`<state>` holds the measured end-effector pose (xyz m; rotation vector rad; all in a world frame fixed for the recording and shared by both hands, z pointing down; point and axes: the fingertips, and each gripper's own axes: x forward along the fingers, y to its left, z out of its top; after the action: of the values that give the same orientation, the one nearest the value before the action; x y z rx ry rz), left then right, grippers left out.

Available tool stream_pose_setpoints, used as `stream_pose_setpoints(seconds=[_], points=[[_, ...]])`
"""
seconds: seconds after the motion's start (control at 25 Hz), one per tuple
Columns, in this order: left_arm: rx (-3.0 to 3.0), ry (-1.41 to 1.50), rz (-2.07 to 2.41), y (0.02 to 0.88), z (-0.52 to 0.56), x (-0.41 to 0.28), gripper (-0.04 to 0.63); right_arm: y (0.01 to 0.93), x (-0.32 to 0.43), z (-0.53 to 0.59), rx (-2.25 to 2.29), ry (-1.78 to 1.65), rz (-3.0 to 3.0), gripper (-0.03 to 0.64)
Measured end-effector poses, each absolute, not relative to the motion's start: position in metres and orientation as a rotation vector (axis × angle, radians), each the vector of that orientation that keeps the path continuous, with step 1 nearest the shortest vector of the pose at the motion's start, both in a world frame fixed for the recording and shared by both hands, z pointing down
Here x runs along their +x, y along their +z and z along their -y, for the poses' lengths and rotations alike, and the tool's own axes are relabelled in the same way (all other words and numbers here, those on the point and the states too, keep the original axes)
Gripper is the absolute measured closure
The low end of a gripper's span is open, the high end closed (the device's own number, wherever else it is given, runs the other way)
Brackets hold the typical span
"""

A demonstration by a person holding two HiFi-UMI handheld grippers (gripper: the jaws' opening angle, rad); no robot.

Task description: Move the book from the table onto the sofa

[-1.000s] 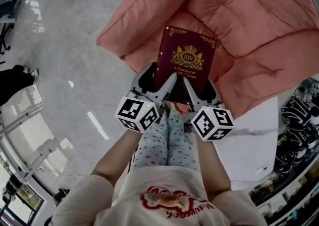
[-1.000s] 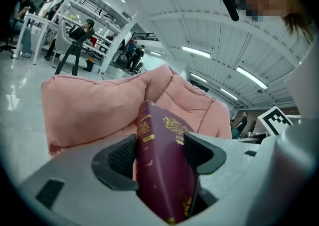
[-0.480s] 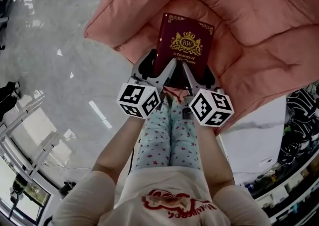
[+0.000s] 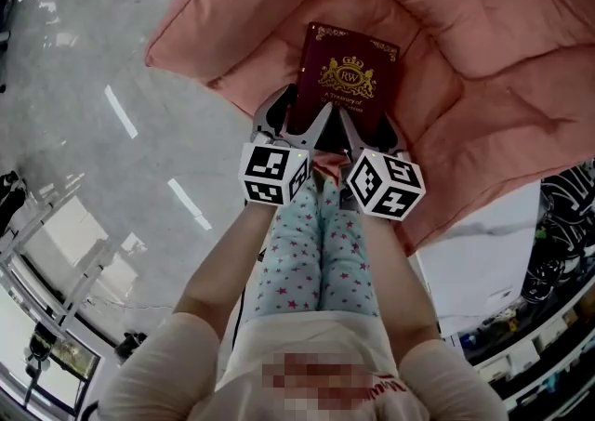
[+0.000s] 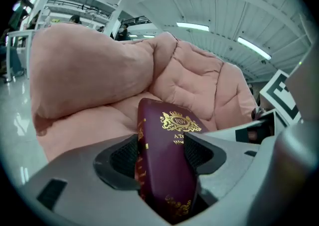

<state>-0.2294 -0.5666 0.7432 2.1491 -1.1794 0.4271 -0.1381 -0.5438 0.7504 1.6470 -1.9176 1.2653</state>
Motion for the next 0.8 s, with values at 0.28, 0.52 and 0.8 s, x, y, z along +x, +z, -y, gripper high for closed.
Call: stream_pose_setpoints(seconds=[0.28, 0.52, 0.8], points=[[2.179, 0.513, 1.160, 0.760, 0.561, -0.227, 0.308, 0.770, -0.137, 0.541, 1.642, 1.281, 1.876, 0.296], [2.171, 0.504, 1.178, 0.755, 0.562, -0.233, 0.308, 0.760, -0.115, 0.543, 1.812, 1.100, 1.809, 0.296], [2.179, 0.282, 1.262, 0.663, 0.558, -0.244, 0.308, 0.662, -0.110, 0.542, 1.816, 0.979, 1.981, 0.298]])
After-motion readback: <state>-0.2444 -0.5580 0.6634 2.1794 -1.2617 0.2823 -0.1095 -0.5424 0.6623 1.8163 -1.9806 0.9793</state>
